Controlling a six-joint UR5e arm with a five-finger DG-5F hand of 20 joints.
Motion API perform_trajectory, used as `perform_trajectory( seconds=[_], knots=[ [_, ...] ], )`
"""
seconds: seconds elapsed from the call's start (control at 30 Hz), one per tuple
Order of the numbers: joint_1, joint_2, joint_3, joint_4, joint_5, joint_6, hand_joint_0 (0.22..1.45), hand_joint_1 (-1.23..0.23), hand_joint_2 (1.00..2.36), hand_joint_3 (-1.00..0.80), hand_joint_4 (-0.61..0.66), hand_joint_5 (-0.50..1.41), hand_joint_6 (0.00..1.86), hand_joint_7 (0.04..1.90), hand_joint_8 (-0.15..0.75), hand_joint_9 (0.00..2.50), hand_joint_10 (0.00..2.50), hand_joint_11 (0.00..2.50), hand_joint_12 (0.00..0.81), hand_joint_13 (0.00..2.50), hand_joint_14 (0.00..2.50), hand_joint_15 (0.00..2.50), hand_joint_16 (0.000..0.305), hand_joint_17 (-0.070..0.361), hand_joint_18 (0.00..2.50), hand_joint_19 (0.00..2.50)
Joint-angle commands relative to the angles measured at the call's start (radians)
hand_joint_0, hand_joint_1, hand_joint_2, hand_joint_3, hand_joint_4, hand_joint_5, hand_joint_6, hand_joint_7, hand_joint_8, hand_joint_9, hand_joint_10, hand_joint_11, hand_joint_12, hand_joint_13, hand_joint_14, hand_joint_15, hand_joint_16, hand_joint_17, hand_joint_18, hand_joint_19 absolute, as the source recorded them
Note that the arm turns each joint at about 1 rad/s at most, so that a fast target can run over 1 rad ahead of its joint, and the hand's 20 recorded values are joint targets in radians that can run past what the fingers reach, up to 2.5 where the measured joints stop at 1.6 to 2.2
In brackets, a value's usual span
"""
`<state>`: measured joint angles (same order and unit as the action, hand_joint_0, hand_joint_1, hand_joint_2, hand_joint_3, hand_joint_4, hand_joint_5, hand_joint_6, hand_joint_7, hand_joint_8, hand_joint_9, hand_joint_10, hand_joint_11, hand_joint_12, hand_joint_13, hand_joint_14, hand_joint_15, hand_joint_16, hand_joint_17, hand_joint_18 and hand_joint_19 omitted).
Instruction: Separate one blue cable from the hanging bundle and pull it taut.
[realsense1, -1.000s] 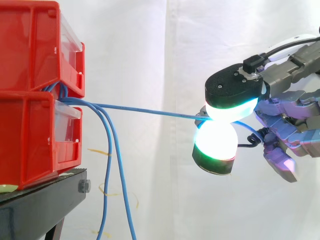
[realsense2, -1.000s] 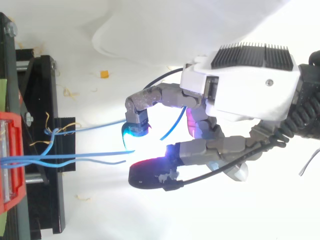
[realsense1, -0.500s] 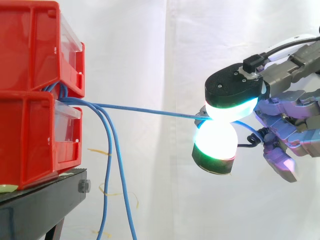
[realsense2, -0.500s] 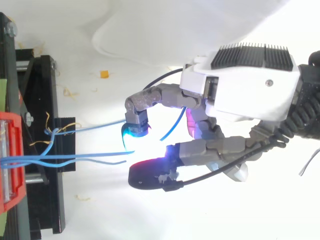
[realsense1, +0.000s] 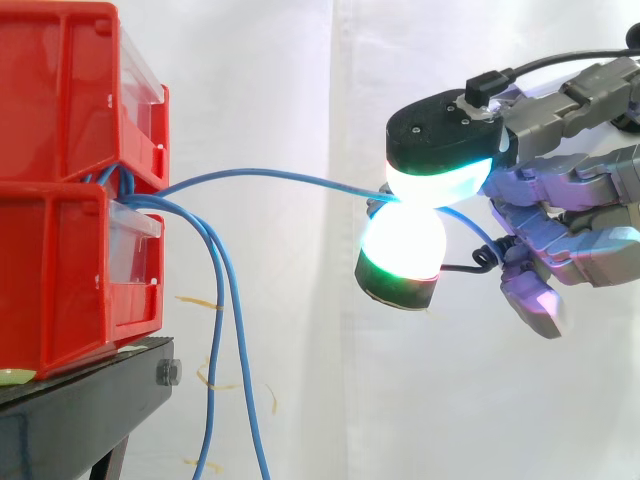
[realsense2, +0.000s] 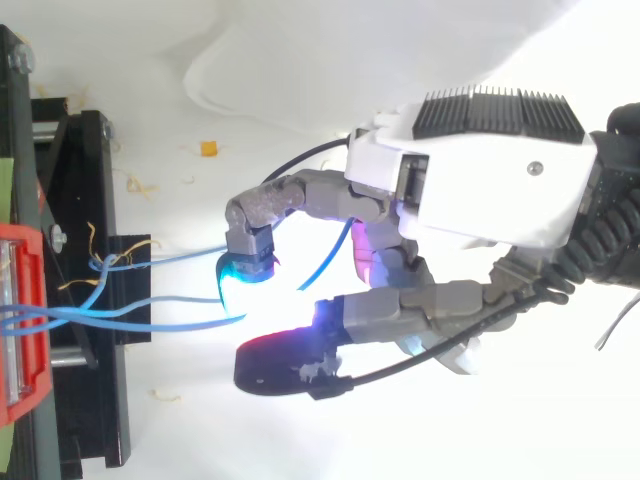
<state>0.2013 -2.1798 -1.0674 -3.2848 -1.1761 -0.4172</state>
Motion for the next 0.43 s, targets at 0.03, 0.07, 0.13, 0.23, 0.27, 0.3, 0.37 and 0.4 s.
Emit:
perform_trajectory(
  seconds=[0.03,0.07,0.13,0.23,0.27,0.3,0.37,0.4],
  knots=[
    [0.0,0.0,0.001,0.004,0.001,0.0,0.71,-0.71,1.0,0.0,0.16,0.12,0.51,1.18,0.184,2.12,0.02,0.59,0.38,1.64,0.02,0.71,0.06,0.135,1.18,0.65],
    [0.0,0.0,0.0,0.004,0.001,0.0,0.71,-0.71,1.0,0.0,0.16,0.12,0.51,1.18,0.185,2.12,0.02,0.59,0.384,1.64,0.02,0.72,0.06,0.135,1.18,0.65],
    [0.0,0.0,0.0,0.002,0.0,0.0,0.71,-0.7,1.0,0.0,0.17,0.12,0.51,1.18,0.187,2.11,0.02,0.59,0.379,1.64,0.02,0.72,0.06,0.135,1.18,0.65],
    [0.001,0.0,0.0,0.002,0.0,0.0,0.71,-0.7,1.0,0.0,0.16,0.12,0.51,1.18,0.187,2.11,0.03,0.59,0.382,1.64,0.02,0.71,0.06,0.135,1.18,0.65],
    [0.003,0.0,0.0,0.001,0.0,0.0,0.71,-0.71,1.0,0.0,0.16,0.12,0.51,1.18,0.179,2.11,0.02,0.59,0.382,1.64,0.02,0.71,0.06,0.135,1.18,0.65],
    [0.003,0.0,0.0,0.001,0.001,0.0,0.71,-0.71,1.0,0.0,0.16,0.12,0.51,1.18,0.187,2.11,0.03,0.59,0.382,1.64,0.02,0.73,0.06,0.135,1.18,0.65],
    [0.003,0.0,0.0,0.001,0.001,0.0,0.71,-0.71,1.0,0.0,0.16,0.12,0.51,1.18,0.18,2.11,0.02,0.59,0.38,1.64,0.02,0.71,0.06,0.135,1.18,0.65],
    [0.003,0.0,0.0,-0.001,0.001,0.0,0.71,-0.71,1.0,0.0,0.16,0.12,0.51,1.18,0.185,2.11,0.02,0.58,0.378,1.64,0.02,0.72,0.06,0.135,1.18,0.65]
  ],
)
